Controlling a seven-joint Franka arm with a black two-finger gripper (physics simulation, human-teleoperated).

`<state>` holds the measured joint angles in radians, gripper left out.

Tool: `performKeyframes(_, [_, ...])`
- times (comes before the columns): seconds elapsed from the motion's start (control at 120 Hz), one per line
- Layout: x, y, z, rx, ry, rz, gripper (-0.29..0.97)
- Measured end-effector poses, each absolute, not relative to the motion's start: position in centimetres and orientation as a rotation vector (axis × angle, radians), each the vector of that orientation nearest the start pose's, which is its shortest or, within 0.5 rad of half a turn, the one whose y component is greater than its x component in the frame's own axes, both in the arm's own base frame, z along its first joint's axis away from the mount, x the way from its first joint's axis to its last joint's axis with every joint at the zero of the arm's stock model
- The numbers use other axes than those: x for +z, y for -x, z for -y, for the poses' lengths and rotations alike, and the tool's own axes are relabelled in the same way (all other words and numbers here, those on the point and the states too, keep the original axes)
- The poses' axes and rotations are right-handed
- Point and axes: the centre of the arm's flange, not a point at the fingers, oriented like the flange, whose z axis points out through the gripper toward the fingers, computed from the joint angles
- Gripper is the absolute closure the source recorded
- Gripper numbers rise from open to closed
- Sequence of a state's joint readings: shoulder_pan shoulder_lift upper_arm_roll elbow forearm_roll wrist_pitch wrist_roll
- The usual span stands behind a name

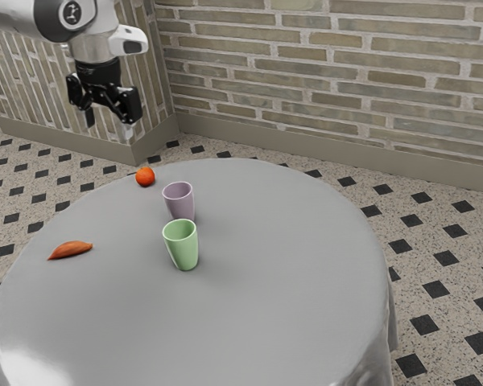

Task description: Place the left cup onto the right cup

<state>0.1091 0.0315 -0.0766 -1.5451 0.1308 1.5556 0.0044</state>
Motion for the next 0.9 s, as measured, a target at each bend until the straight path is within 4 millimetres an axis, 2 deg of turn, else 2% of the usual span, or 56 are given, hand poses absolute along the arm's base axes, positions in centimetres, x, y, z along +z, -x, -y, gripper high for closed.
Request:
performKeyframes(0.142, [61.6, -56.7, -2.3, 0.017, 3.013, -0.023, 0.0])
performKeyframes(0.275, [59.8, -58.5, -2.5, 0.01, 3.013, -0.045, 0.0])
performKeyframes(0.392, [57.8, -61.6, -3.7, 0.005, 3.019, -0.029, 0.0])
performKeyframes(0.542, [54.8, -63.9, -4.4, 0.024, 3.024, -0.029, 0.0])
performKeyframes(0.692, [51.9, -65.7, -4.8, 0.028, 3.029, -0.032, 0.0])
performKeyframes(0.9, [48.2, -67.5, -6.9, 0.037, 3.031, -0.001, 0.0])
